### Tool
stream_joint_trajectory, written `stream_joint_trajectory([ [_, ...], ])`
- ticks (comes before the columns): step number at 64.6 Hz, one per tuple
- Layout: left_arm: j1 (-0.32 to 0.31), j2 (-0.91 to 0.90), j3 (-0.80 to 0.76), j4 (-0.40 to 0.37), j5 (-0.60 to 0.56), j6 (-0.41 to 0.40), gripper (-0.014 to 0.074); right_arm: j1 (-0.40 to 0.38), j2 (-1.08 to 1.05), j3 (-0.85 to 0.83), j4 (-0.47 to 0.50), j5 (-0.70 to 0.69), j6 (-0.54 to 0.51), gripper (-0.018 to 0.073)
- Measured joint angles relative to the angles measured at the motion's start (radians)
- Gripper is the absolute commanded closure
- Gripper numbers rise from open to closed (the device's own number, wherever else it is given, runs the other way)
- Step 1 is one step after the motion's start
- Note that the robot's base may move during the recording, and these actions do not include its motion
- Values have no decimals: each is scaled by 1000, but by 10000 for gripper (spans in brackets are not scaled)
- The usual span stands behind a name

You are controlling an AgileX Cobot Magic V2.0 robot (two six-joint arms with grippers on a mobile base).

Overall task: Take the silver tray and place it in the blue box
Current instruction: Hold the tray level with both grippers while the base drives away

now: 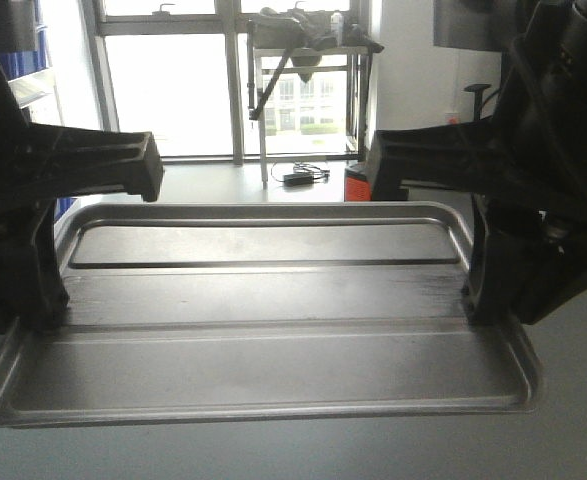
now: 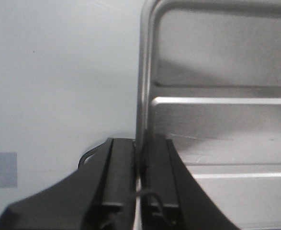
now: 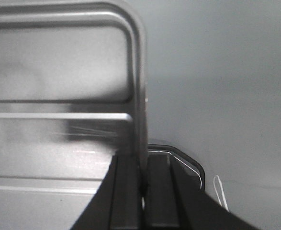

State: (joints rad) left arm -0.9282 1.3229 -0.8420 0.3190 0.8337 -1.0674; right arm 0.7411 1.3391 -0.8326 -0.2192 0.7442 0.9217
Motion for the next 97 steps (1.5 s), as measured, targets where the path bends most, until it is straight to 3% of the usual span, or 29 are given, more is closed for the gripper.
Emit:
stream_joint_trajectory([
  [97,-3,0,0,-2,4,0,610,0,0,0,0,0,0,501],
])
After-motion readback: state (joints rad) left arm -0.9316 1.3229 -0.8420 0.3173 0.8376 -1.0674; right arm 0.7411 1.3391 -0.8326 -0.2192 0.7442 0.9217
